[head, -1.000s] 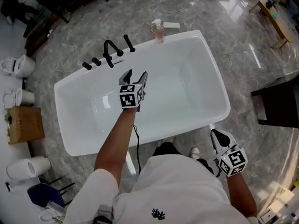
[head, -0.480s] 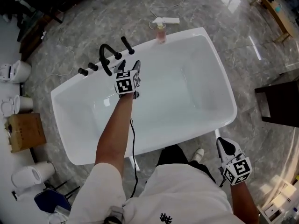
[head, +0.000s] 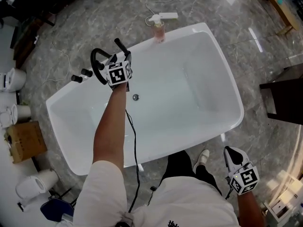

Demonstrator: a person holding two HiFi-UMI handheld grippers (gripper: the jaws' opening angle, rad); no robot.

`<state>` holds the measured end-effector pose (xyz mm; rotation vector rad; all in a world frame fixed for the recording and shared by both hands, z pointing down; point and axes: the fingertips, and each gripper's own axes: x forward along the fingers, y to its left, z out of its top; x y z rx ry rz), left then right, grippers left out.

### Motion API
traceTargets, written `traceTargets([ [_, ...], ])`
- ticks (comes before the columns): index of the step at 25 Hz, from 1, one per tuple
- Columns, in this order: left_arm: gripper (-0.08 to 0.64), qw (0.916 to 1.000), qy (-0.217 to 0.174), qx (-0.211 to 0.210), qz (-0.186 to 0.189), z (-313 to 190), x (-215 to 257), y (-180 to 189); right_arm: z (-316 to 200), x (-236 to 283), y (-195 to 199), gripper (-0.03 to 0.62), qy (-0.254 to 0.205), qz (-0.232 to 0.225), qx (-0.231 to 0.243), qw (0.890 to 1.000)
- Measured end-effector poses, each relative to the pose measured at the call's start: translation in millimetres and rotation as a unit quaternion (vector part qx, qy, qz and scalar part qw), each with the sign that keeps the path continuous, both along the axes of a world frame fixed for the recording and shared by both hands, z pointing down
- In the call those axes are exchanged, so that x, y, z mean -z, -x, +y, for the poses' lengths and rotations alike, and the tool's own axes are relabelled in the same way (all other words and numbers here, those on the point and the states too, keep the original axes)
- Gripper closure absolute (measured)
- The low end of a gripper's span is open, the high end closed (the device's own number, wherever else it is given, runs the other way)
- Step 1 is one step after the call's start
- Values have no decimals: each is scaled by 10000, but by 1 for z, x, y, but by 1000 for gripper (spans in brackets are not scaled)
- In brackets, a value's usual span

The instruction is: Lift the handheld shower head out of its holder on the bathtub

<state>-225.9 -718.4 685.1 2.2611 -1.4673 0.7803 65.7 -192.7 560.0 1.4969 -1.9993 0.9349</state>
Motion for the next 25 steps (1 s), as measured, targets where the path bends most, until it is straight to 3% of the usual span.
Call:
traceTargets([
  [12,275,9996,36,208,-176,-70,-39,13,-1,-34,-5,578,371,-5,-83,9993],
  [25,282,9992,-1,165,-352,-108,-58,12,11,-59,-1,578,700,-50,-81,9975],
])
